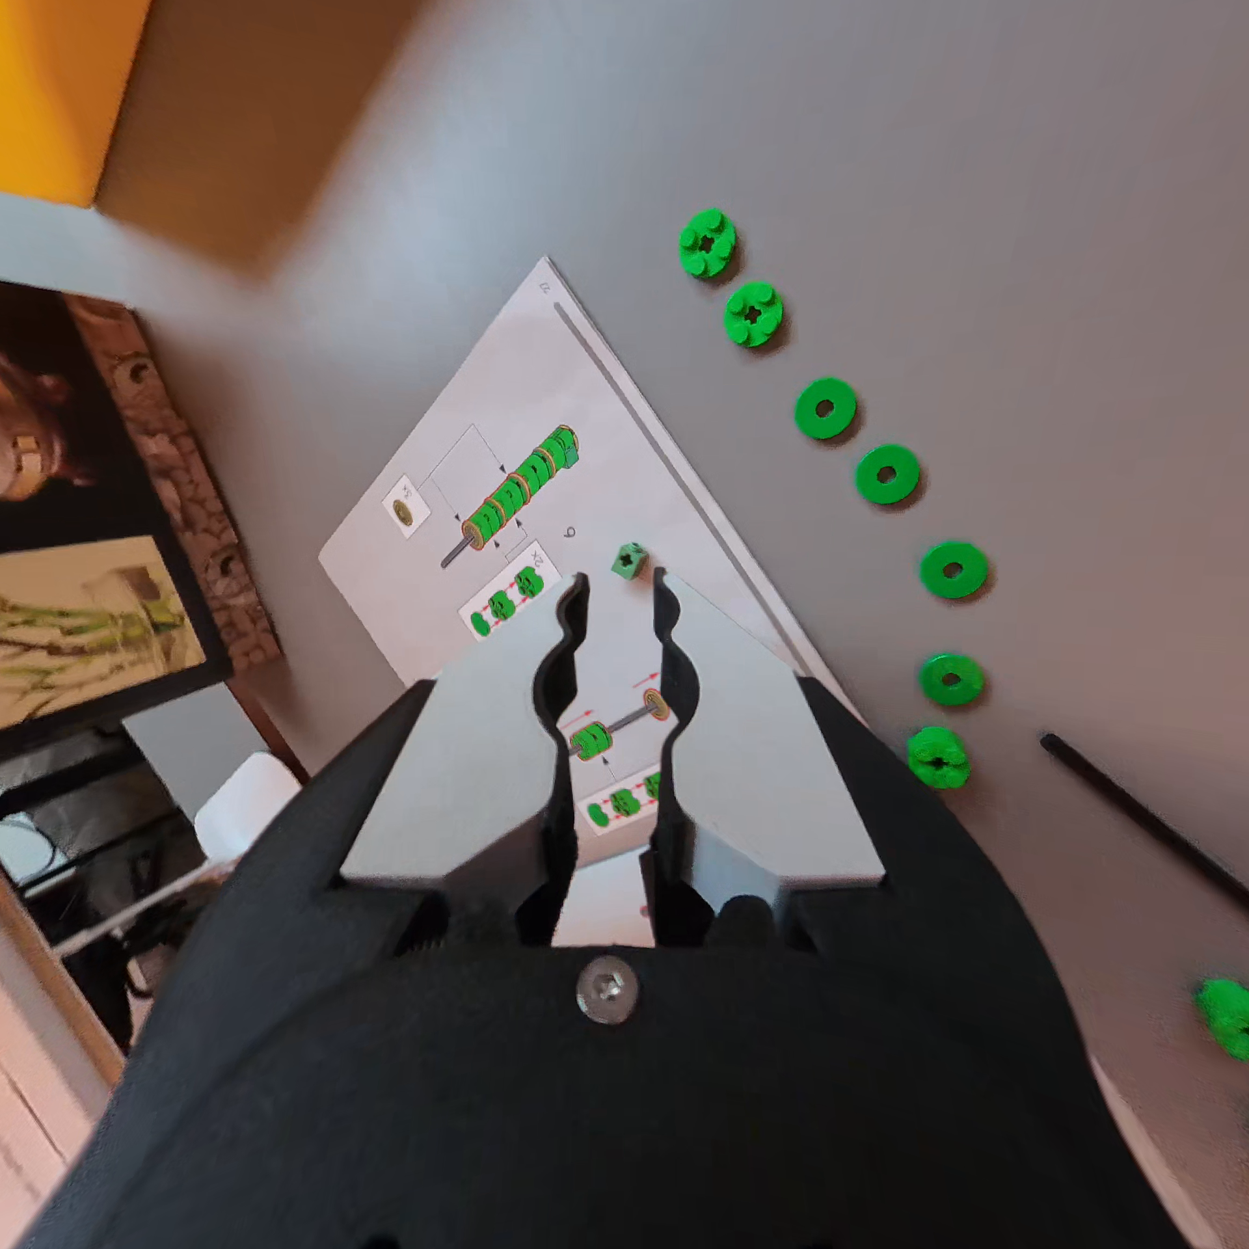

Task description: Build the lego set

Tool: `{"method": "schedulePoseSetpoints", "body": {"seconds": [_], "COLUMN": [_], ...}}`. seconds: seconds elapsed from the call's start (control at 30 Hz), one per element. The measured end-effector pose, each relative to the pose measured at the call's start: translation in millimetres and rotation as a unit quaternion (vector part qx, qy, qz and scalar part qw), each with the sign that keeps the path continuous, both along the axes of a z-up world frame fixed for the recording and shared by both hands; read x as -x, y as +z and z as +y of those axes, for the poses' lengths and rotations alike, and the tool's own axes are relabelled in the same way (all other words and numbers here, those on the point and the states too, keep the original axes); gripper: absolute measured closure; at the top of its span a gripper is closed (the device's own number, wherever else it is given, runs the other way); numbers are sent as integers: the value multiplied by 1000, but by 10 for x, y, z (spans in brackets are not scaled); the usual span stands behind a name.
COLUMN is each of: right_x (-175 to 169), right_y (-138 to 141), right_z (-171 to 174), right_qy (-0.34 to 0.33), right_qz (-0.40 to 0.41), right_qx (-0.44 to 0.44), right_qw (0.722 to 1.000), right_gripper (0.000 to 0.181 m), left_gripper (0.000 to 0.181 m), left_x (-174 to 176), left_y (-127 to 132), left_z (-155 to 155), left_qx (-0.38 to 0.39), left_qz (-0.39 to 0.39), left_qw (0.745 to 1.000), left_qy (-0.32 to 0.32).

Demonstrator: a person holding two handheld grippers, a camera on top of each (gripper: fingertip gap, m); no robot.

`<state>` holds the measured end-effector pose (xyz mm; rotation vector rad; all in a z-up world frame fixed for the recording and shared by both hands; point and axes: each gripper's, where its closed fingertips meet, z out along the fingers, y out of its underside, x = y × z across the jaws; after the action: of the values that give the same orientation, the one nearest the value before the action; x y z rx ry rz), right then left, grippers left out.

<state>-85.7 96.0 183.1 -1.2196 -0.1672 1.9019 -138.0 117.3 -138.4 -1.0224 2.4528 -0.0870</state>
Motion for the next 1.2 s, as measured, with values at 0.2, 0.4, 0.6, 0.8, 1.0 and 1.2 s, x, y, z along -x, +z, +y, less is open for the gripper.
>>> {"method": "schedulePoseSetpoints", "body": {"seconds": [0.2, 0.4, 0.6, 0.8, 1.0, 1.2], "right_x": [-140, -129, -125, -134, -120, -89], "right_y": [-6, -38, -31, -20, -42, -70], "right_z": [29, 46, 40, 21, 36, 64], "right_qy": [1, 11, 14, 16, 19, 25], "right_qz": [20, 26, 27, 28, 26, 24], "right_qx": [4, 11, 10, 8, 11, 15], "right_qw": [1000, 1000, 999, 999, 999, 999], "right_gripper": [162, 162, 162, 162, 161, 161], "left_gripper": [166, 171, 169, 171, 171, 168], "left_x": [-77, -43, -35, -7, -25, -28], "left_y": [-113, -199, -262, -302, -305, -300], "left_z": [-2, 76, 17, 78, 76, 75], "left_qx": [9, -4, 0, -18, -27, -27], "left_qz": [75, 121, 139, 155, 165, 170], "left_qw": [996, 990, 987, 984, 982, 981], "left_qy": [-49, -70, -82, -87, -92, -87]}}
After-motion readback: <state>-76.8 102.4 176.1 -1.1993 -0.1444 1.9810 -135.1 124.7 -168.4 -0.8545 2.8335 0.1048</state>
